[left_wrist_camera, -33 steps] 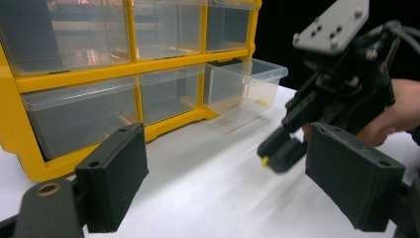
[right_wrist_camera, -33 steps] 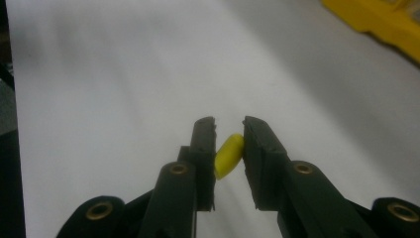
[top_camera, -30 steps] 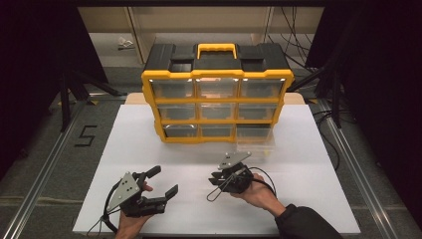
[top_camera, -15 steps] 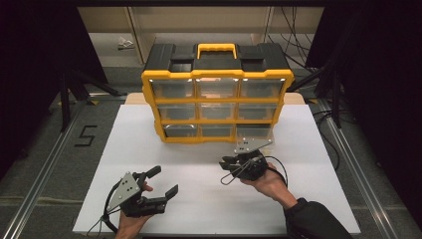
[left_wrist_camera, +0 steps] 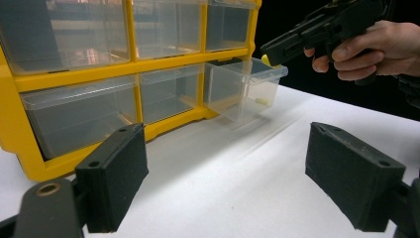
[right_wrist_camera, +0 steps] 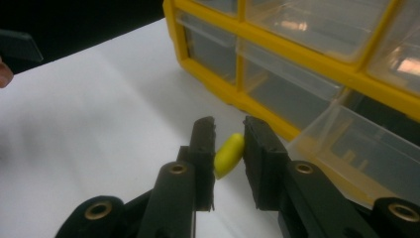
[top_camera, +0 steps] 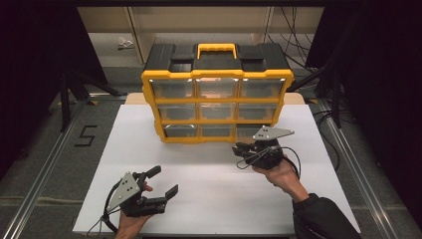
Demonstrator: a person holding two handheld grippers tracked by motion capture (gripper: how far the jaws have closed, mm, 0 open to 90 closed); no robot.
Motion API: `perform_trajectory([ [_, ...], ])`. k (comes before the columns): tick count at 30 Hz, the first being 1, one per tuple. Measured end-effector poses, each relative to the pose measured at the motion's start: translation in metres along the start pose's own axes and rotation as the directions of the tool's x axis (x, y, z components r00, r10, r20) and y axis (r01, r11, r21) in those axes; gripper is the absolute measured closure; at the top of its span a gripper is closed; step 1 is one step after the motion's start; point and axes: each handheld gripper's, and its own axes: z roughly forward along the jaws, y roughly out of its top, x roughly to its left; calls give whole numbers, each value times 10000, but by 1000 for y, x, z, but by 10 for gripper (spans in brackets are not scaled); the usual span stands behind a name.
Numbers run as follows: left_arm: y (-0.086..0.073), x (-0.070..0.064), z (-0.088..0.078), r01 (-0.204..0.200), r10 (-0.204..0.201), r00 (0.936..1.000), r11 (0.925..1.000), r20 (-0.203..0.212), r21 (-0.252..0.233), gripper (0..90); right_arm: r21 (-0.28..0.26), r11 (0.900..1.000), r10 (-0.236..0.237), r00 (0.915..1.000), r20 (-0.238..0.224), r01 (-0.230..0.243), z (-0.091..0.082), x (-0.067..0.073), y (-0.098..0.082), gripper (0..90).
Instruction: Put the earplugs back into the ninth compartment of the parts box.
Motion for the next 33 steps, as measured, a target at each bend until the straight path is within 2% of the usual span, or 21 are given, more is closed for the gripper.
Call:
perform_trajectory([
  [14,0,0,0,6,-6,10000,10000,1,-6,161,-410,9986,363,9987,362,-349,-10,-14,2,750],
  [33,0,0,0,2,-2,10000,10000,4,10,162,-815,9940,797,9926,912,-724,-17,-31,0,747],
])
